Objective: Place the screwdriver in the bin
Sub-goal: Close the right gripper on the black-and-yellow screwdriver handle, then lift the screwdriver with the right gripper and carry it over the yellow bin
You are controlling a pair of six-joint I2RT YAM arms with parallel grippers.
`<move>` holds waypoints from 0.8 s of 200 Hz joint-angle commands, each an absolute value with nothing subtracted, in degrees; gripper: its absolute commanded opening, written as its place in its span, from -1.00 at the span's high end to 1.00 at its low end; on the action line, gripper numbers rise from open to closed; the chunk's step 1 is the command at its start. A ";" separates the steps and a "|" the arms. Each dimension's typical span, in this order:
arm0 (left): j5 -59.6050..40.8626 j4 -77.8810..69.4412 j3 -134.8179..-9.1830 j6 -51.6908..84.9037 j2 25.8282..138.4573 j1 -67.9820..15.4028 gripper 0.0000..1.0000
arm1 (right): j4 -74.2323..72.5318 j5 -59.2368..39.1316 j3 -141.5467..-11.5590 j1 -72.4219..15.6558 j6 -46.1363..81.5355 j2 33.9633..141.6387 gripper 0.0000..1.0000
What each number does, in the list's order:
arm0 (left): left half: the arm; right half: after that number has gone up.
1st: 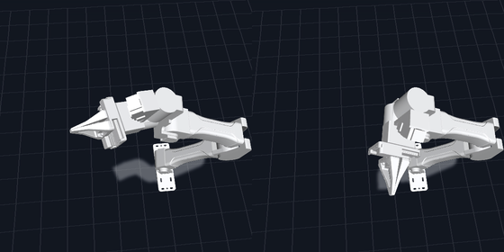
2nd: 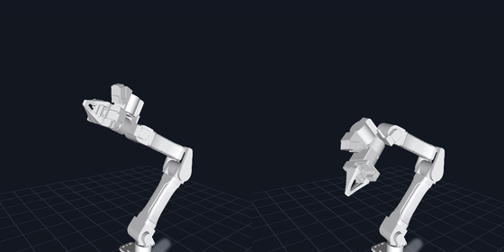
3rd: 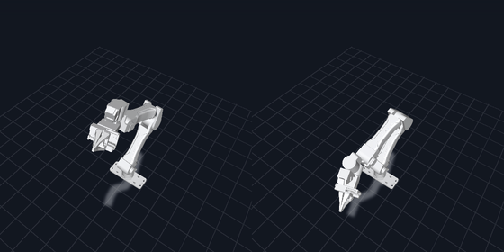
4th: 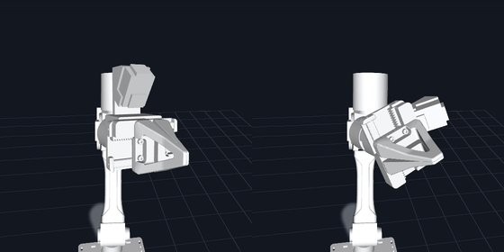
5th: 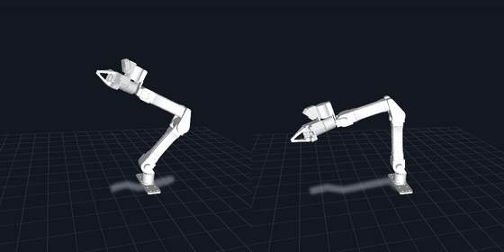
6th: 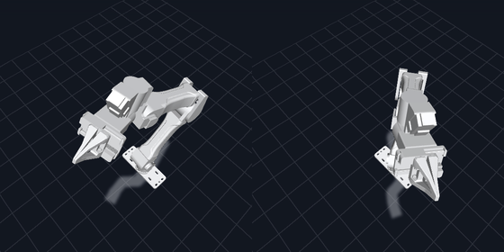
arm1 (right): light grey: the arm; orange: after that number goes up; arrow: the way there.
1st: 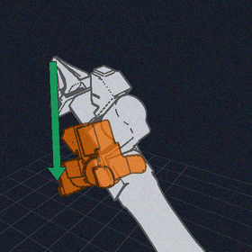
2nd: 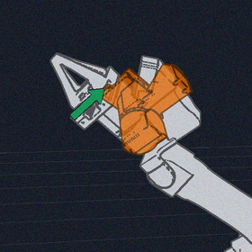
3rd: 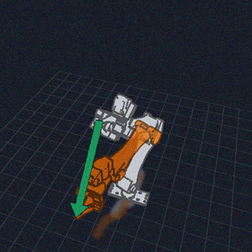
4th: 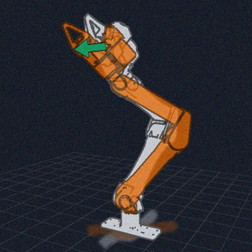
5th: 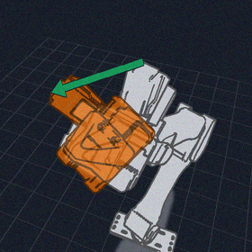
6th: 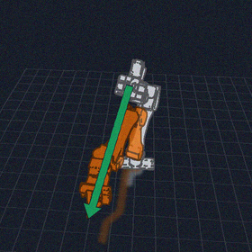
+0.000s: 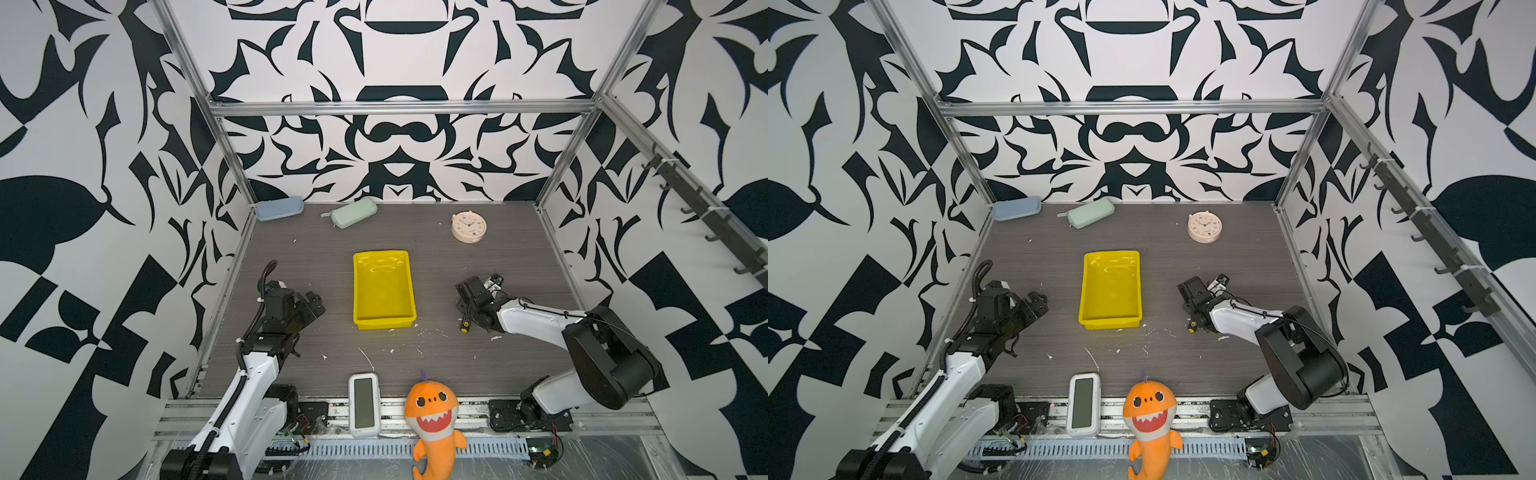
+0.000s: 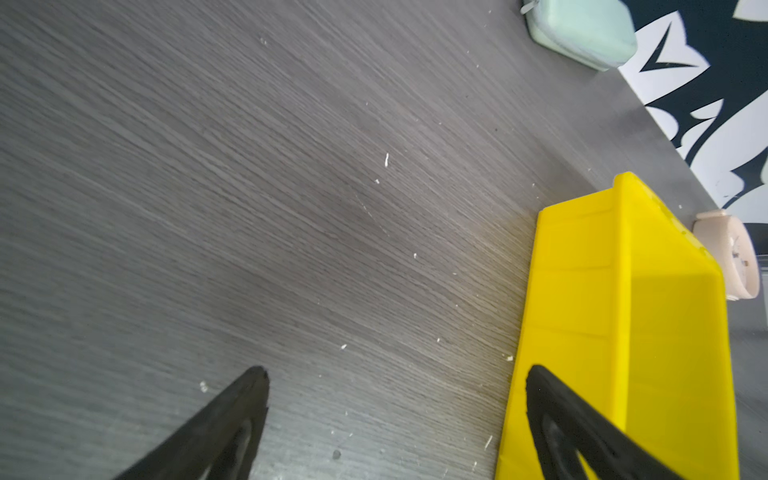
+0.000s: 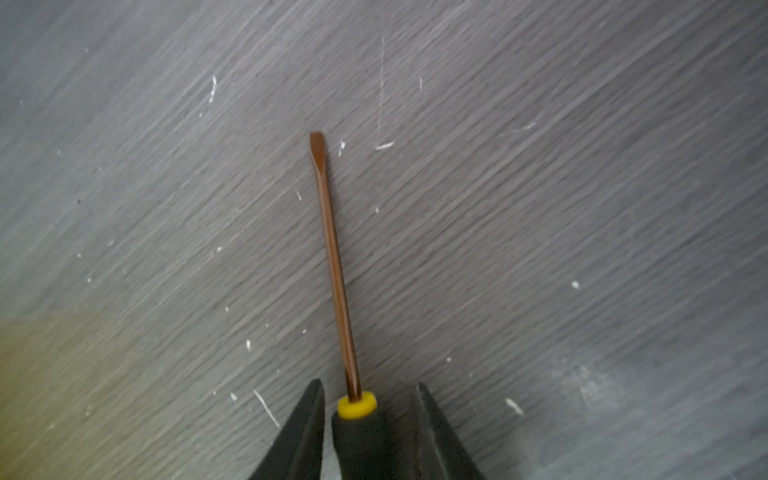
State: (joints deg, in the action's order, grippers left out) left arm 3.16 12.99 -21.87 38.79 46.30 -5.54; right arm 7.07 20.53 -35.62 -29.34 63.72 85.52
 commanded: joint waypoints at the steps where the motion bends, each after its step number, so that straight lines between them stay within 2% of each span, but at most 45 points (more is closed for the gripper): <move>1: 2.84 13.62 -22.55 39.29 44.75 -5.47 -0.99 | 9.76 19.53 -36.82 -29.58 63.07 86.78 0.40; 8: 2.67 13.49 -22.39 39.37 44.59 -5.52 -0.98 | 9.98 19.51 -36.76 -29.57 63.13 87.09 0.43; 14: 2.45 13.31 -22.20 39.44 44.56 -5.45 -0.99 | 10.12 19.48 -36.67 -29.54 63.46 87.47 0.55; 65: 0.70 12.48 -22.93 39.19 47.38 -5.49 -0.99 | 13.16 16.25 -36.52 -30.10 64.82 89.18 0.70; 67: 0.66 12.48 -23.00 39.13 47.48 -5.50 -0.99 | 13.29 16.08 -36.55 -30.13 64.88 89.25 0.74; 72: 0.56 12.52 -23.11 39.11 47.77 -5.45 -0.99 | 13.88 15.76 -36.56 -30.15 65.07 89.26 1.00; 106: -2.08 10.95 -23.03 38.37 48.75 -5.46 -0.99 | 15.36 14.52 -36.35 -31.32 66.39 89.84 1.00; 160: -3.26 12.70 -23.66 37.66 49.48 -5.45 -0.99 | 25.96 19.24 -41.84 -34.82 65.64 84.89 1.00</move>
State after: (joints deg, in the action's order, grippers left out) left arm -2.46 11.70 -21.87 38.13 49.36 -5.54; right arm 14.92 20.01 -39.22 -33.50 65.63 86.91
